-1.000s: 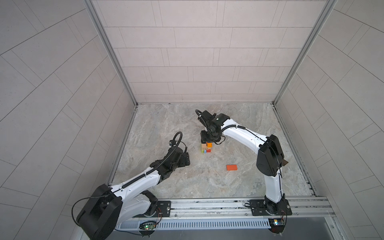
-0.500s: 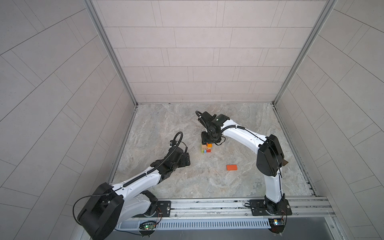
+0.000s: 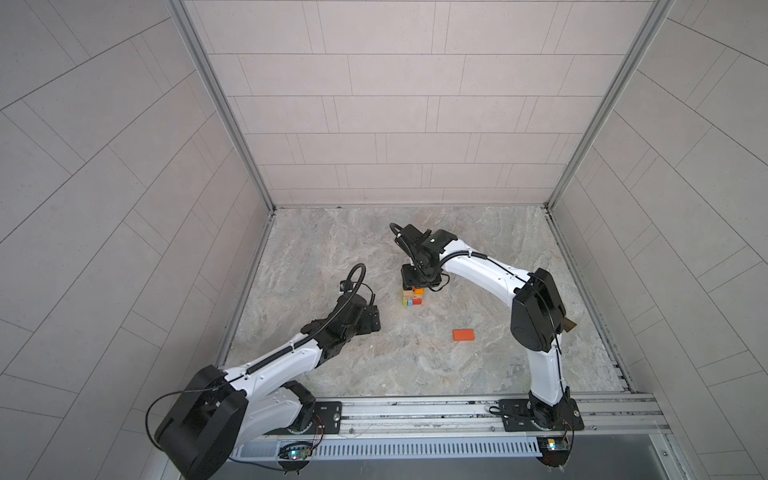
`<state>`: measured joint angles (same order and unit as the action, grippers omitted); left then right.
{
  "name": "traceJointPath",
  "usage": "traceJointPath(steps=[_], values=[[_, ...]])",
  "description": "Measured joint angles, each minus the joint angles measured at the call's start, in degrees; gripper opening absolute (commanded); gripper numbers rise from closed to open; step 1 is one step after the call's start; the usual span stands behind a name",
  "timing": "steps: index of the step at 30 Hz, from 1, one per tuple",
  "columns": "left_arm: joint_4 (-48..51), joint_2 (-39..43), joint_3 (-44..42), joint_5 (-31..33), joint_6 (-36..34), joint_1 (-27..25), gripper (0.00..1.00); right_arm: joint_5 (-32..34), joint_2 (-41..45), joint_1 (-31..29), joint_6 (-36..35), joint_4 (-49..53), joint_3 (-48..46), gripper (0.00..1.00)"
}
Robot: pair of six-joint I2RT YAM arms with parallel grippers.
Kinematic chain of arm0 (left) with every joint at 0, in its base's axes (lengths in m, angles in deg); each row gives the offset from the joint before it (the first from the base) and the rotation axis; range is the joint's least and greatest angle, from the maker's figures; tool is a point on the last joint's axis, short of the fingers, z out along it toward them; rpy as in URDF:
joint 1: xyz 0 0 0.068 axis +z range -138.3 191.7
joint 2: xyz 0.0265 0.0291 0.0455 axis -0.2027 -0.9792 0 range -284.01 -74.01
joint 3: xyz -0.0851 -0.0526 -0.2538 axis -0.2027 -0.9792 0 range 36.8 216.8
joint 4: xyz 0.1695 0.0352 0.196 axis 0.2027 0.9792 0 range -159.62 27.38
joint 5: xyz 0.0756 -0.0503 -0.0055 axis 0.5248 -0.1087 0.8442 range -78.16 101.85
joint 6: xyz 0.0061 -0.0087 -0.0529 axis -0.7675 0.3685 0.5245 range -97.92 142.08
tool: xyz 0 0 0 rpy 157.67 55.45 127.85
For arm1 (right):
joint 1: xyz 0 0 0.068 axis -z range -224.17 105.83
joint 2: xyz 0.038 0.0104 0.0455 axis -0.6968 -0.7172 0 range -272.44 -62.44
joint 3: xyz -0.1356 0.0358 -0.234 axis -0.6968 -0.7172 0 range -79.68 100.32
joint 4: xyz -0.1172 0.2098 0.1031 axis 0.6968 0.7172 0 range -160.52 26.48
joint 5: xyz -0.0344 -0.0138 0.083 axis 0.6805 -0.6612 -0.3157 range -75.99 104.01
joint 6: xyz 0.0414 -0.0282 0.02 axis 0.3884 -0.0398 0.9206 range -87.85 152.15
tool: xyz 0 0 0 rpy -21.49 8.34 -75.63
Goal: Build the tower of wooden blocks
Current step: 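Lower the red block onto the tower top and open the right gripper, then move the right gripper down to the orange-red block and grasp it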
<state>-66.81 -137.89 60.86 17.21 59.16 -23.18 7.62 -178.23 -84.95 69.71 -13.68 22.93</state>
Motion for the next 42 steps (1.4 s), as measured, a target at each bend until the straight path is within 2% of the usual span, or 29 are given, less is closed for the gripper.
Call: traceJointPath(steps=[9,17,24,30,34,42], values=[[0.0,0.0,0.0,0.0,0.0,0.0,0.97,-0.02,-0.24,0.0,0.0,0.0,0.0,0.45],[0.02,0.02,0.0,0.0,-0.02,0.07,0.97,0.17,-0.63,-0.07,-0.26,0.02,0.09,0.69],[0.85,0.72,0.0,0.0,-0.09,0.15,1.0,0.9,-0.63,-0.07,-0.92,0.0,0.09,0.81],[3.91,4.55,0.02,-0.02,-0.35,0.35,1.0,1.75,0.57,-0.07,-2.14,0.04,0.09,0.91],[5.44,7.41,0.04,-0.11,-0.5,0.35,1.0,3.23,5.18,-0.07,-3.48,-0.07,-1.31,0.92],[9.77,7.19,2.73,-1.18,-0.5,-0.11,1.0,7.02,22.8,0.44,-5.99,-0.33,-13.0,0.9]])
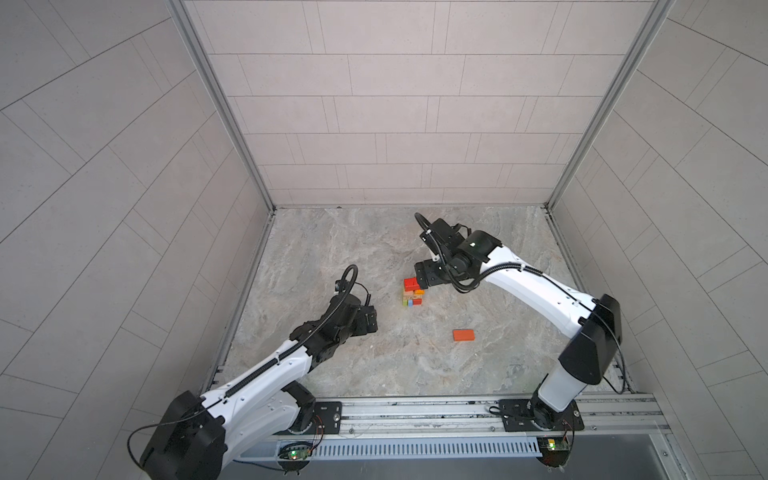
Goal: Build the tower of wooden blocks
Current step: 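Move the right gripper down to the orange-red block and grasp it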
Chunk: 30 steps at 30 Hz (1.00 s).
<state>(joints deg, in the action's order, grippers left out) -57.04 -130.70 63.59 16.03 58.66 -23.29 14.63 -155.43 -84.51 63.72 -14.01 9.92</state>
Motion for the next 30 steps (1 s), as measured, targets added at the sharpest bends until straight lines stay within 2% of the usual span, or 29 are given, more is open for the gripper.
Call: traceJointPath(steps=[6,11,14,19,30], values=[[1.07,-3.43,2.36,0.87,0.42,-4.33,1.0,2.29,8.37,1.07,0.37,-3.74,-16.52,0.88],[0.31,-9.18,2.56,1.51,1.53,-7.65,1.0,2.19,11.56,2.27,2.05,-9.14,-30.67,0.81],[-1.18,-13.25,2.51,1.4,2.21,-8.57,1.0,1.49,12.13,2.69,3.72,-12.55,-35.87,0.81],[-4.22,-17.4,1.6,1.18,3.04,-8.59,1.0,-0.39,11.87,2.69,5.79,-18.16,-40.41,0.8],[-7.23,-18.18,1.6,1.2,3.19,-8.59,1.0,-1.49,7.13,2.69,7.52,-24.74,-43.25,0.75]])
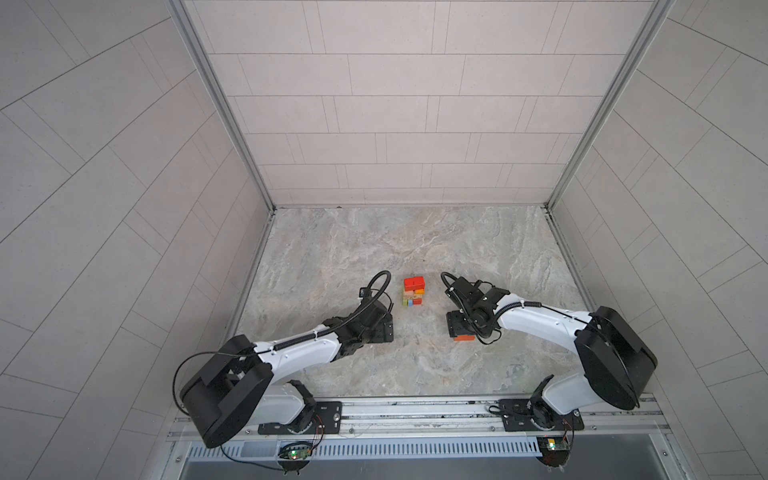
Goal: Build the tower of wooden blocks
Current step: 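Move the right gripper down to the orange-red block and grasp it, then lift the orange-red block and carry it above the red block with the right gripper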
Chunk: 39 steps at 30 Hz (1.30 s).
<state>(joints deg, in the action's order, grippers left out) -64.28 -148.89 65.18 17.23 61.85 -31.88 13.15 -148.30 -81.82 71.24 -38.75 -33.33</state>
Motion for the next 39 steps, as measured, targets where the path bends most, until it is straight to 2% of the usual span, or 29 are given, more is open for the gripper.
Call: traceJointPath(steps=[16,25,34,39], values=[[-0.7,-0.2,0.0,0.0,-0.42,0.0,1.0,-0.02,-1.33,0.07,1.25,-1.9,-1.27,0.47],[1.29,5.05,0.07,-0.02,-0.42,0.0,1.0,-1.16,0.94,0.04,1.03,1.31,0.68,0.44],[6.14,13.0,1.49,2.78,-0.9,0.11,1.0,-1.95,2.49,0.04,-1.51,8.48,12.98,0.44],[8.31,13.97,4.48,2.69,-1.73,1.86,1.0,-2.99,-0.35,0.04,-3.34,12.22,21.81,0.43]])
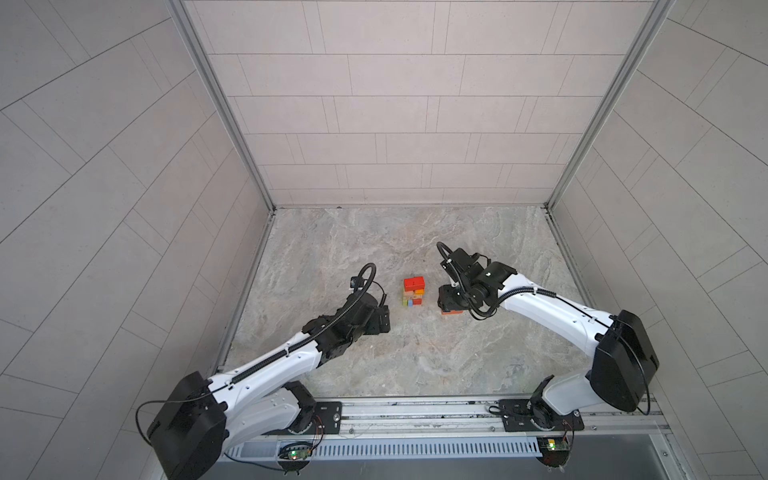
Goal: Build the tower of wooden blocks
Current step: 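Lift the orange-red block and carry it above the red block with the right gripper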
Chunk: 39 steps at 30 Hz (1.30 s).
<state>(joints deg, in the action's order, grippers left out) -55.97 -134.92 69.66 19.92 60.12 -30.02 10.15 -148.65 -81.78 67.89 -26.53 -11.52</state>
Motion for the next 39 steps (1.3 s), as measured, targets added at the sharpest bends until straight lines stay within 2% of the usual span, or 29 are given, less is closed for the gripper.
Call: traceJointPath(steps=[11,22,39], values=[[-1.62,-2.86,4.37,-4.0,-0.37,8.28,1.0,-1.38,-13.29,-0.37,-2.62,5.92,18.93,0.42],[-6.56,-4.66,0.98,-4.61,-0.2,9.84,1.0,-1.81,-24.37,-1.99,-4.0,10.69,33.7,0.42],[-9.33,-5.2,-1.66,-5.55,-0.15,9.84,1.0,-1.68,-30.14,-2.62,-4.22,14.19,40.37,0.42]])
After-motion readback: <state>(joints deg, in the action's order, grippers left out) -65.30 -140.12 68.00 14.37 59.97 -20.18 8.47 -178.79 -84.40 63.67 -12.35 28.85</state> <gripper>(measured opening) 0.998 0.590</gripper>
